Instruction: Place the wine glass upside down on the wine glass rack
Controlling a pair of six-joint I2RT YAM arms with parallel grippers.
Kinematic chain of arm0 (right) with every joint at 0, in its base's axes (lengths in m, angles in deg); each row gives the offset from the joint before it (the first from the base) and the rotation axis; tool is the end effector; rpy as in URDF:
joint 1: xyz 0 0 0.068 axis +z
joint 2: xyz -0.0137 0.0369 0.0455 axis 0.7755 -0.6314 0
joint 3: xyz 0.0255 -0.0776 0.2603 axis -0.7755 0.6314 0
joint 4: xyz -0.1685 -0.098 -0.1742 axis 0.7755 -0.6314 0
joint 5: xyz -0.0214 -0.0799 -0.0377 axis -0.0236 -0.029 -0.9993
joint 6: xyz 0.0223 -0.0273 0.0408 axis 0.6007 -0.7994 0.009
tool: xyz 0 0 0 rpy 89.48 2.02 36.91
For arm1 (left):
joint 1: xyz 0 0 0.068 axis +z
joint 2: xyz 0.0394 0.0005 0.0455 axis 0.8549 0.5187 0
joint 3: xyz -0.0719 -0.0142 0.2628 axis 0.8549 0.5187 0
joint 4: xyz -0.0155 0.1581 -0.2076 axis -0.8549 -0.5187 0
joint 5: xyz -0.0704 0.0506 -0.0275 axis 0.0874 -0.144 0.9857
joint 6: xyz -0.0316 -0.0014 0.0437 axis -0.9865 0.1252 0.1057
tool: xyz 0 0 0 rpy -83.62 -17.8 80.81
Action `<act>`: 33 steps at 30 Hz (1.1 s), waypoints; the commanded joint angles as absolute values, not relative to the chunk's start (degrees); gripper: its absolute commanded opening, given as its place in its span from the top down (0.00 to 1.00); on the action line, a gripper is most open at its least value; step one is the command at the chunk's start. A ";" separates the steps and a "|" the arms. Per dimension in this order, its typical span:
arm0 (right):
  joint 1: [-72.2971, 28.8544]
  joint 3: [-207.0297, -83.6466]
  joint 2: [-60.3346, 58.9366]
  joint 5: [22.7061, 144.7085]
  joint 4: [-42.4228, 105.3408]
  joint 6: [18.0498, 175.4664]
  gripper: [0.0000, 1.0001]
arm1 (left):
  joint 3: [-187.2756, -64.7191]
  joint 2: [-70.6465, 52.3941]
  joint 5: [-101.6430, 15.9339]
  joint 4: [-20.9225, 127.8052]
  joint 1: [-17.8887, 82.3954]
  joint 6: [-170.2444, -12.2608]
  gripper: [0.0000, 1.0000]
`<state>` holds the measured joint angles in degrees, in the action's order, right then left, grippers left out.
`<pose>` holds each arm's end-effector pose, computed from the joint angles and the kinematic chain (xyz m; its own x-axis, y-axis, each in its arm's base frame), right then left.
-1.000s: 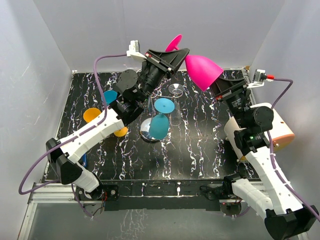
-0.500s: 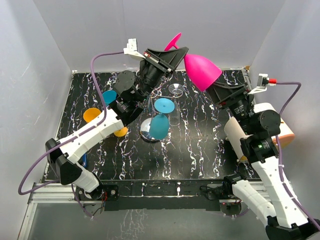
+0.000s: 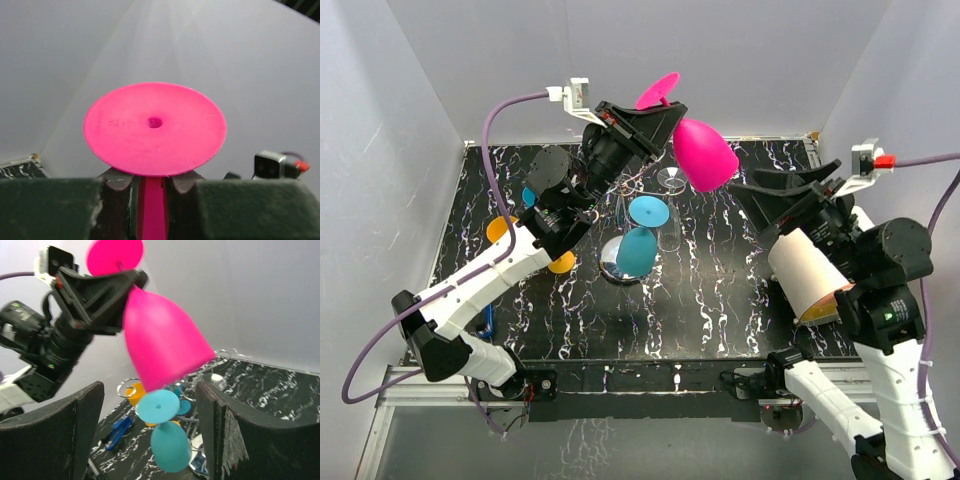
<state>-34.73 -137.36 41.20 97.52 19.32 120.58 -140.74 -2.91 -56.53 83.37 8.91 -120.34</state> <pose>0.0974 0.0418 0.4789 -0.0799 0.4706 -0.8787 -0.6462 0.6468 0.4052 0.2005 -0.2325 0.5234 -0.1677 -0.8072 -0.5659 0.7953 0.2284 -0.5615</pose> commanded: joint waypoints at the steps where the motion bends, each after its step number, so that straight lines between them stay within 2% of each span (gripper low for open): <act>1: -34.59 -148.06 36.06 106.30 16.72 121.79 0.29 | -143.56 -5.91 -47.27 83.53 8.96 -105.92 1.00; 8: -34.59 -157.69 29.78 111.89 17.44 132.28 0.30 | -143.06 -5.88 -38.43 81.91 8.99 -93.56 1.00; 13: -34.59 -166.42 23.43 111.24 11.69 136.22 0.33 | -140.82 -6.96 -29.48 87.18 9.00 -85.43 1.00; 17: -34.59 -172.45 19.10 108.70 4.04 136.71 0.38 | -143.07 -6.40 -26.74 84.48 9.00 -79.74 1.00; 24: -34.59 -170.98 17.45 108.83 4.51 141.42 0.44 | -144.32 -4.27 -23.93 80.13 8.93 -73.00 1.00; 33: -34.59 -169.69 17.20 107.65 3.18 143.66 0.65 | -145.05 -2.79 -22.17 78.87 8.94 -68.39 1.00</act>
